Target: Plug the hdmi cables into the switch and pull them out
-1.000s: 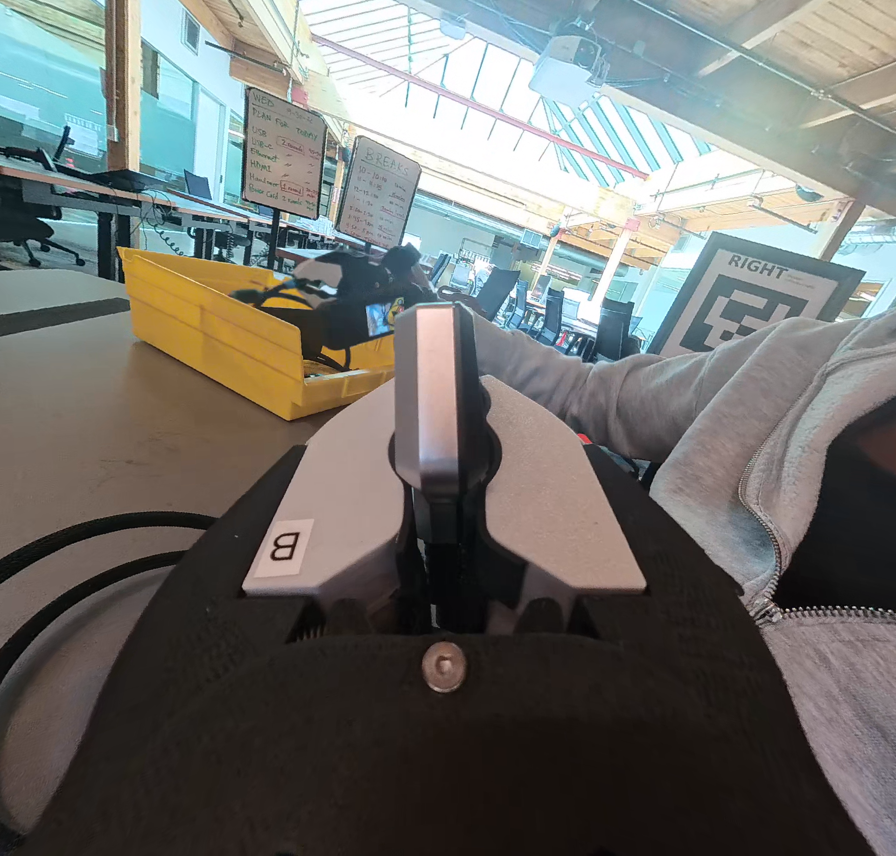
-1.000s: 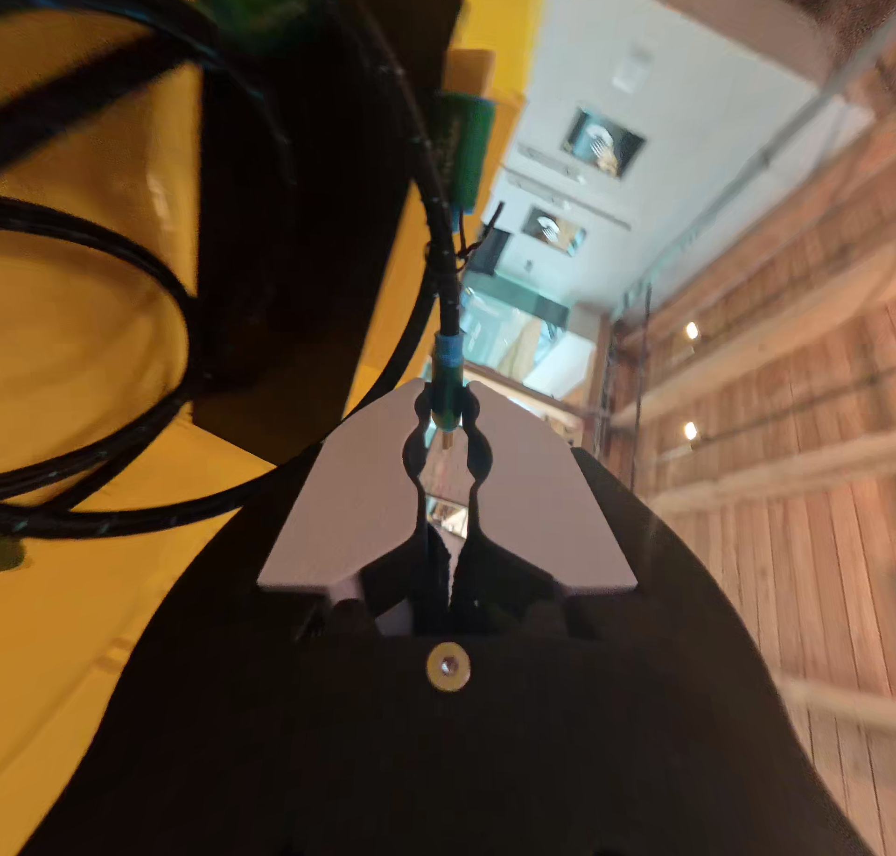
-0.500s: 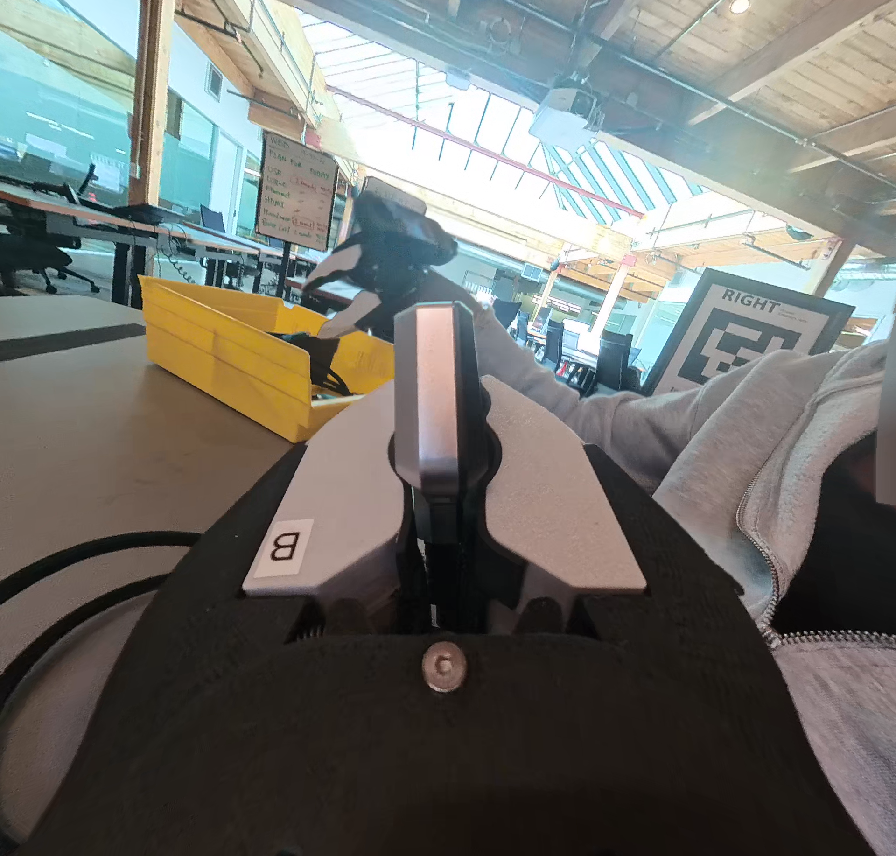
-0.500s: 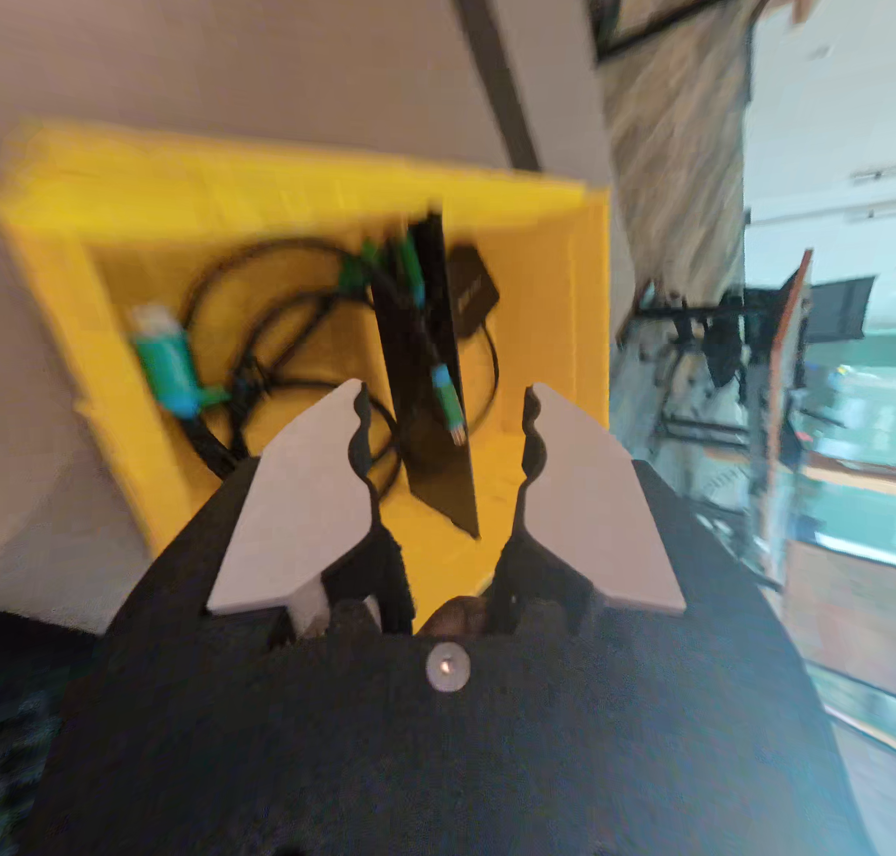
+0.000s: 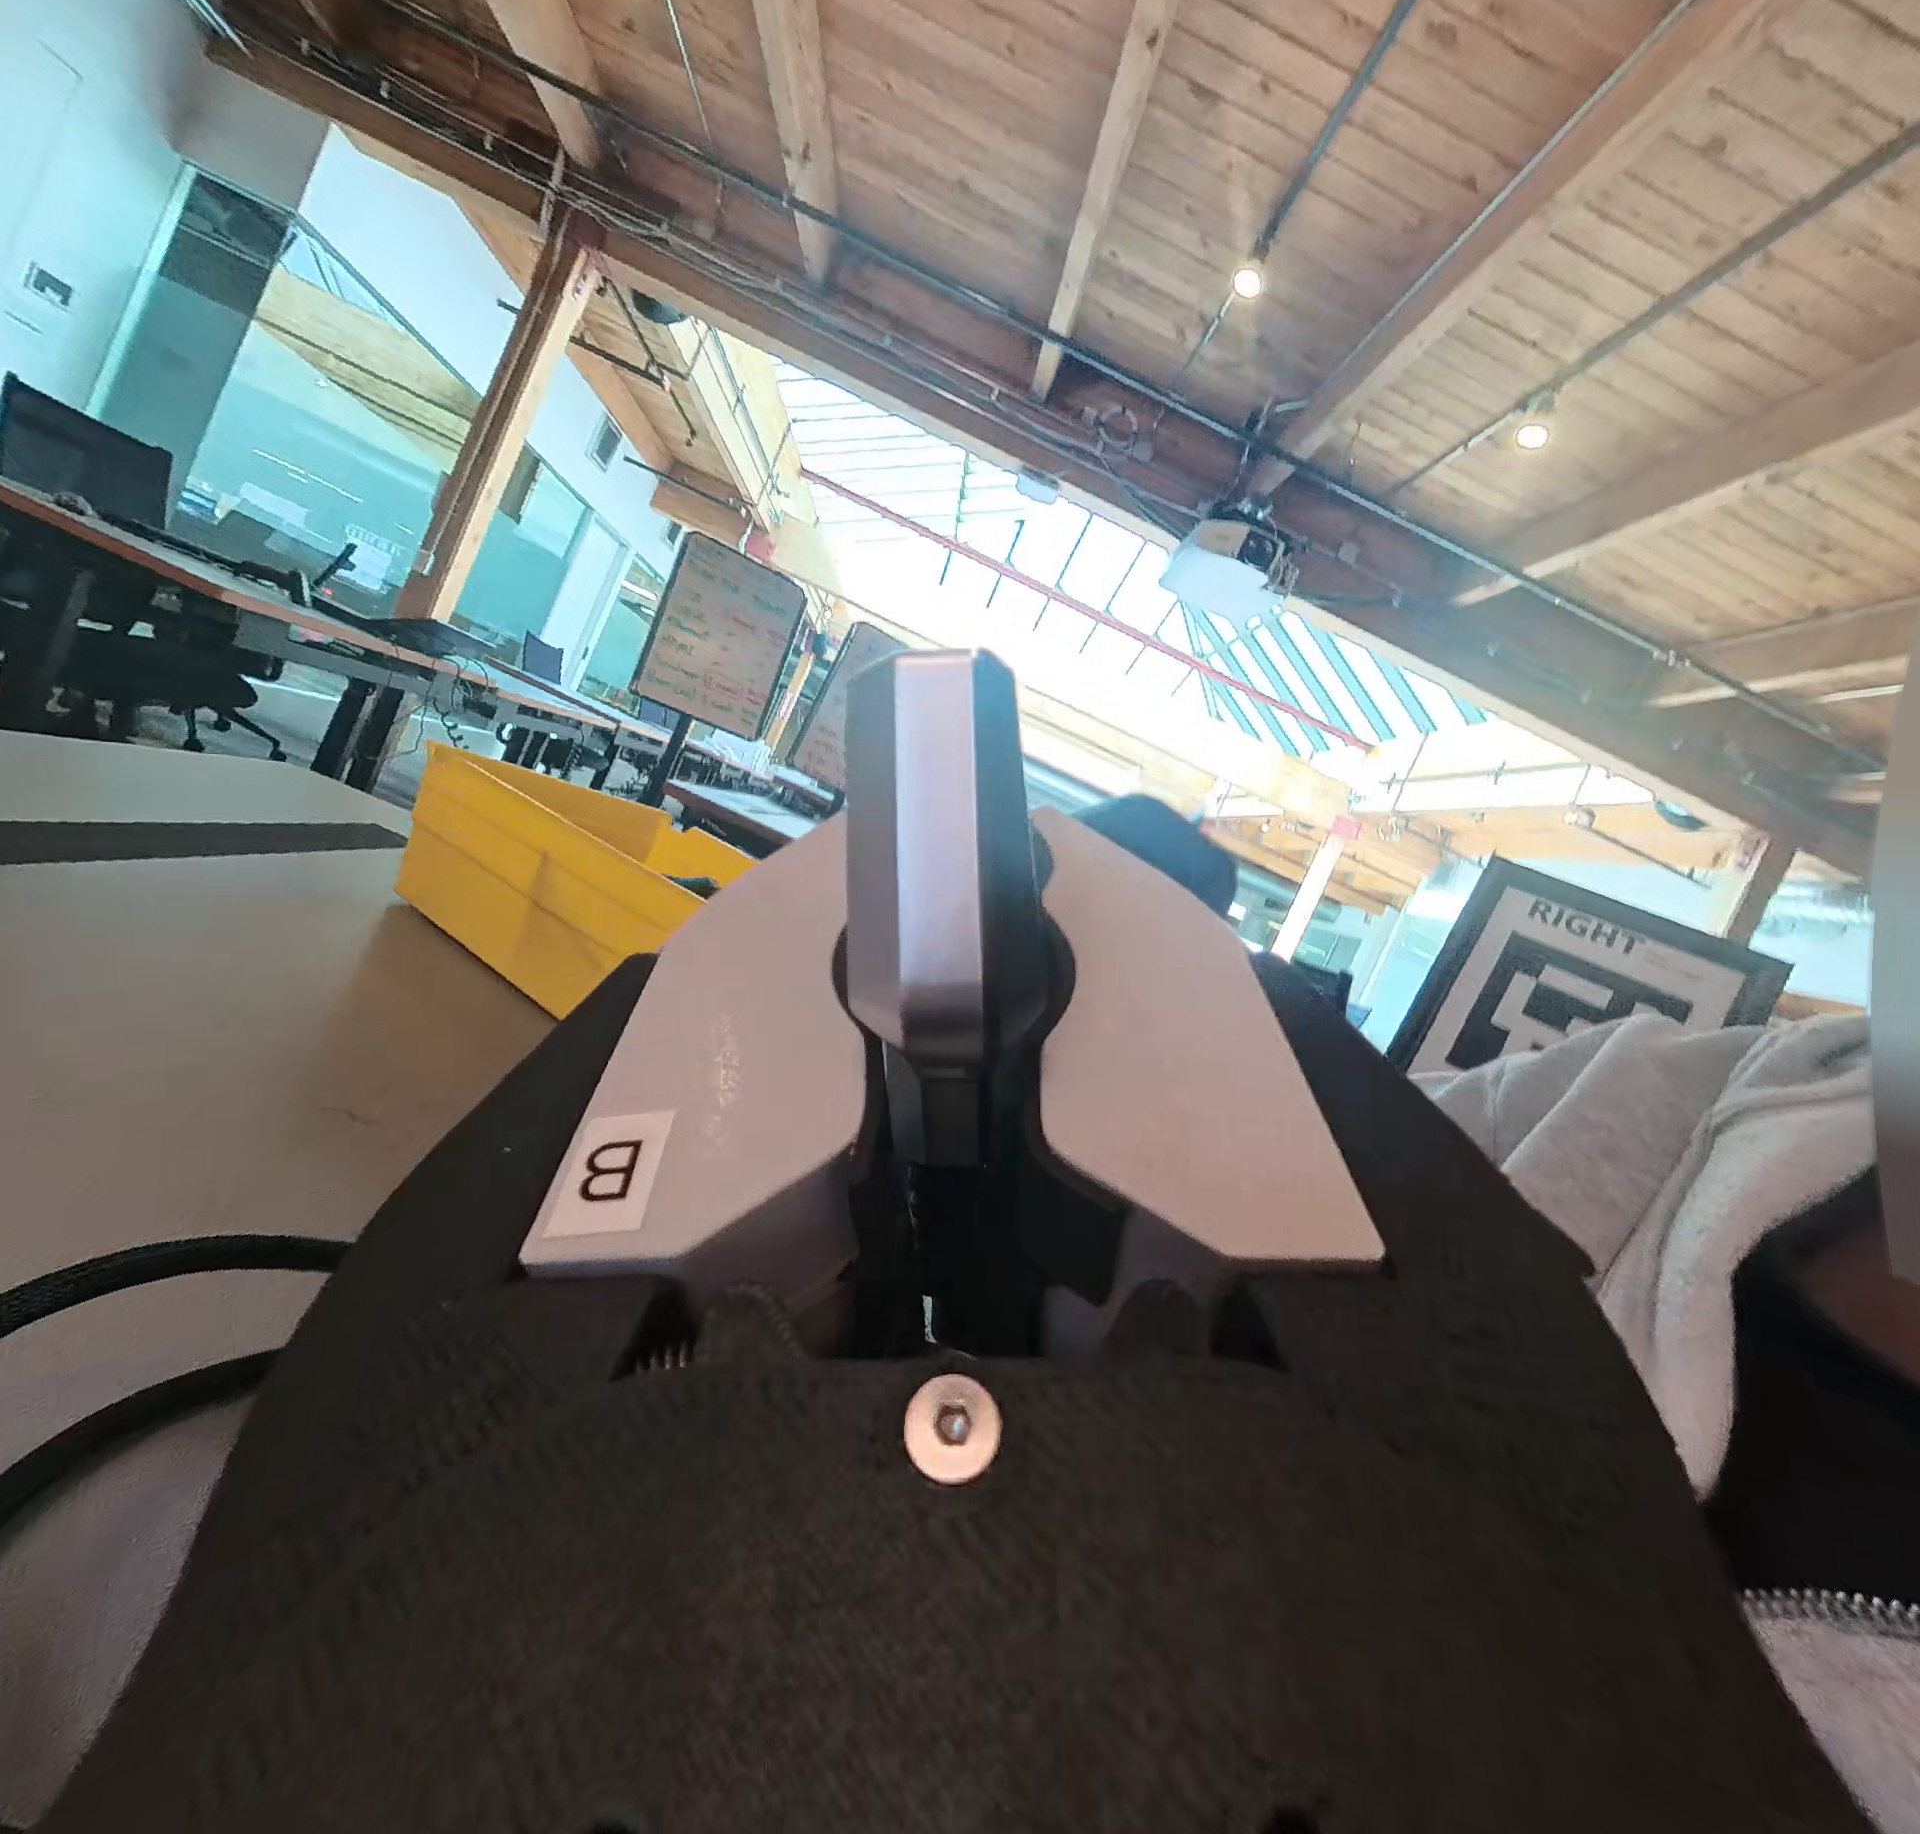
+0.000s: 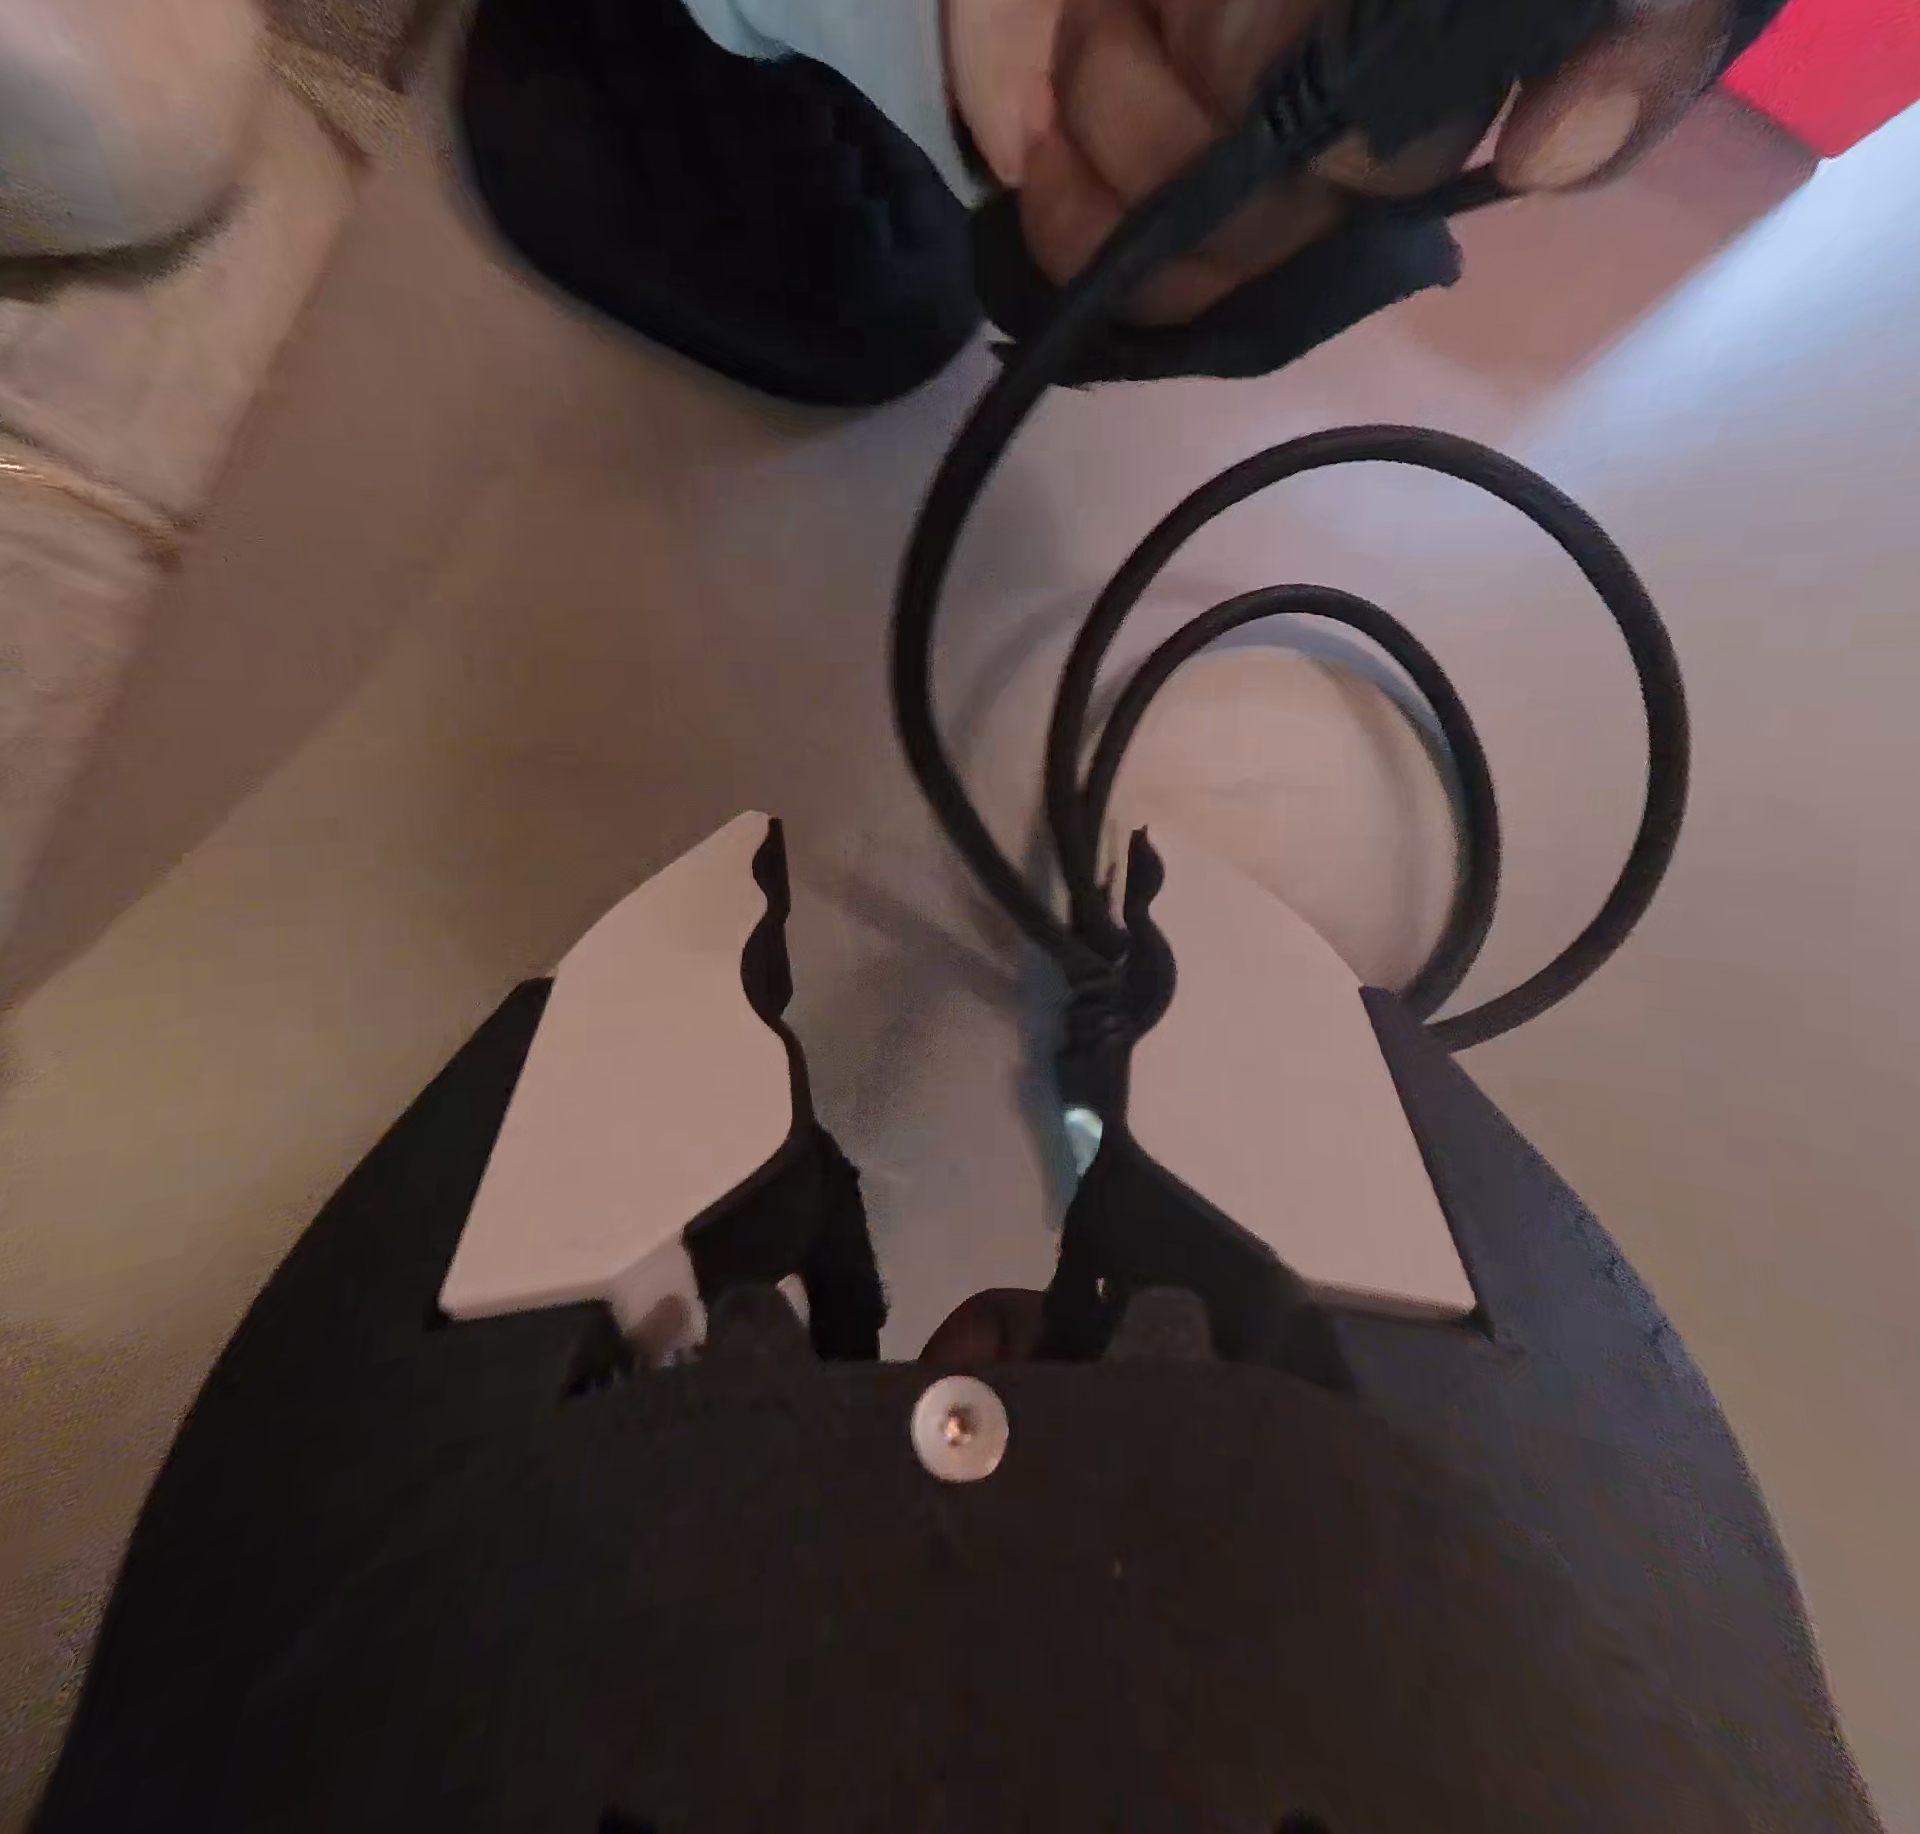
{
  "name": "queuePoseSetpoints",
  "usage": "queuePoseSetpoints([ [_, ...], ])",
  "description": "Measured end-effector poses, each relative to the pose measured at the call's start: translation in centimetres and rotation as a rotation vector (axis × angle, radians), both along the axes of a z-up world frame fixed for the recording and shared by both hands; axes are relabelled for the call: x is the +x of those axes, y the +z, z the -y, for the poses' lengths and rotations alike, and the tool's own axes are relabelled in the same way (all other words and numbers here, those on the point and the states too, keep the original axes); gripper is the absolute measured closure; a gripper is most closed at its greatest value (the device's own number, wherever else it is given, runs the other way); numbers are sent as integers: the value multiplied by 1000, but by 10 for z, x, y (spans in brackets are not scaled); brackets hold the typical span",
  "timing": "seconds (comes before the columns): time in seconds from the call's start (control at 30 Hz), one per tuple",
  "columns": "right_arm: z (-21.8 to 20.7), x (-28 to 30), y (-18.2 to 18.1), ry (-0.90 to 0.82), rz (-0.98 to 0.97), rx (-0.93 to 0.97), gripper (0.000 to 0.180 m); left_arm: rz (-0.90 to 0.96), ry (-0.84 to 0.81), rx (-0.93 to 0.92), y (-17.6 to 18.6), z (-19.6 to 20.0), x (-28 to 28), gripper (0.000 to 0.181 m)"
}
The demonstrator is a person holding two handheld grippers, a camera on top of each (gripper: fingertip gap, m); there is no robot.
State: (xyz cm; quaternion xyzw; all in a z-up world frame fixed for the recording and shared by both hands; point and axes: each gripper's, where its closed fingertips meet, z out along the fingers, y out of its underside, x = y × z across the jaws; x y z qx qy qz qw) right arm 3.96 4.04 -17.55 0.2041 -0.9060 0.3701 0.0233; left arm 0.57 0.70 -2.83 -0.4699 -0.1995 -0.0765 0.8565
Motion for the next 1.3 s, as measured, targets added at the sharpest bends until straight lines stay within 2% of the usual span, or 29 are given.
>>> queuePoseSetpoints([
  [0.2,26,-30,-23,17,-159,42,127,88,-7,167,12,23,-10,160],
  [0.27,27,-39,-31,3,-213,74,148,116,-14,221,15,30,-13,160],
  [0.4,26,-43,-21,53,-365,48,164,180,62,268,12,46,-28,160],
  [0.5,20,-42,21,51,-353,-44,165,305,133,431,8,79,-49,157],
  [0.6,15,-44,89,22,-341,-234,167,429,162,495,-7,95,-66,139],
  [0.7,10,-51,161,-35,-337,-426,168,453,57,434,-9,75,-64,123],
  [0.8,0,-62,216,-120,-338,-574,167,447,-83,274,-13,37,-49,110],
  [0.9,-28,-77,264,-237,-322,-740,167,458,-162,184,-22,21,-42,108],
  [1.0,-77,-98,296,-414,-424,-827,166,483,-177,150,-28,16,-42,110],
  [1.17,-172,-129,314,-781,-566,-827,167,526,-143,180,-34,22,-50,116],
  [1.3,-240,-152,311,-1057,-657,-765,167,540,-129,193,-36,26,-53,118],
])
